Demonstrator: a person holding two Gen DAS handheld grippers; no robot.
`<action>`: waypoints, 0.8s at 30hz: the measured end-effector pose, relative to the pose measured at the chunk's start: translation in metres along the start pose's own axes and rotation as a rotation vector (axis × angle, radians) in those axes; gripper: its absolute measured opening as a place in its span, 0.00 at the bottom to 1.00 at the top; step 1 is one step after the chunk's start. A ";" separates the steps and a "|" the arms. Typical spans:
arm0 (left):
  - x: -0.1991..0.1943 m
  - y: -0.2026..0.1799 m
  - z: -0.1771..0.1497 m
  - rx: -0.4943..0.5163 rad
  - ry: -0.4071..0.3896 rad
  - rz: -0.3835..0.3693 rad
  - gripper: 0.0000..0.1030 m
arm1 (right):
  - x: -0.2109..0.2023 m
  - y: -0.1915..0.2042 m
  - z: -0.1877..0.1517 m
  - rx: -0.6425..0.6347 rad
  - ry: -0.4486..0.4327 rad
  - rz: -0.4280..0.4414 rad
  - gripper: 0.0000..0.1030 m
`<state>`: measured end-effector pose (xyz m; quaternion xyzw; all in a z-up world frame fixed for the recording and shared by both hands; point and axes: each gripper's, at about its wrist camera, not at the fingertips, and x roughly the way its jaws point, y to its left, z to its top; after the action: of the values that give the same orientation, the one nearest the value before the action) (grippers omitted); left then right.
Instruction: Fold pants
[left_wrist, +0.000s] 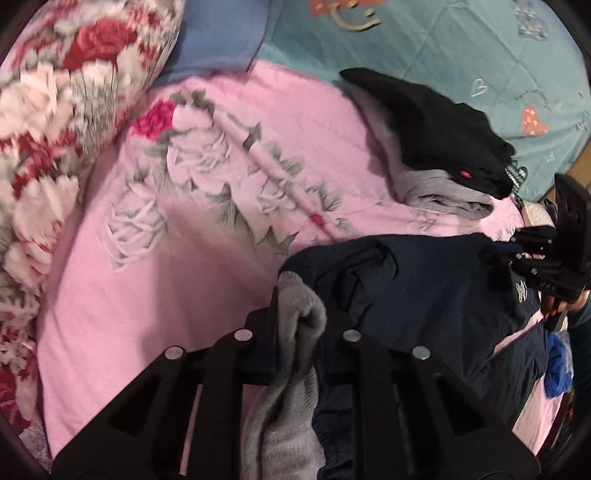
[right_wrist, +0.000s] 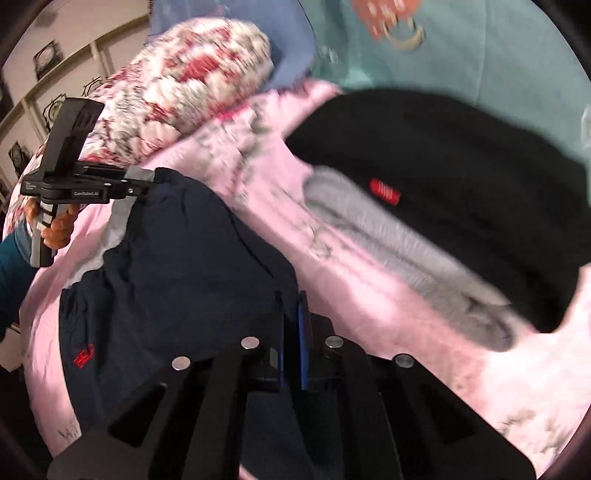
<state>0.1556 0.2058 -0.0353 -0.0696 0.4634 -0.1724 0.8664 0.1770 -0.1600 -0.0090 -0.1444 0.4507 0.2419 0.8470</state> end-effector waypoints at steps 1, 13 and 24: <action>-0.008 -0.006 -0.001 0.027 -0.021 -0.001 0.15 | -0.013 0.008 -0.002 -0.021 -0.017 -0.008 0.06; -0.123 -0.056 -0.111 0.474 -0.114 0.011 0.18 | -0.089 0.150 -0.111 -0.285 -0.078 0.002 0.06; -0.103 -0.033 -0.182 0.453 0.059 0.101 0.26 | -0.041 0.182 -0.154 -0.188 0.047 0.049 0.06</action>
<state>-0.0552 0.2197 -0.0473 0.1551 0.4408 -0.2306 0.8535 -0.0478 -0.0897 -0.0644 -0.2177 0.4492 0.3001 0.8129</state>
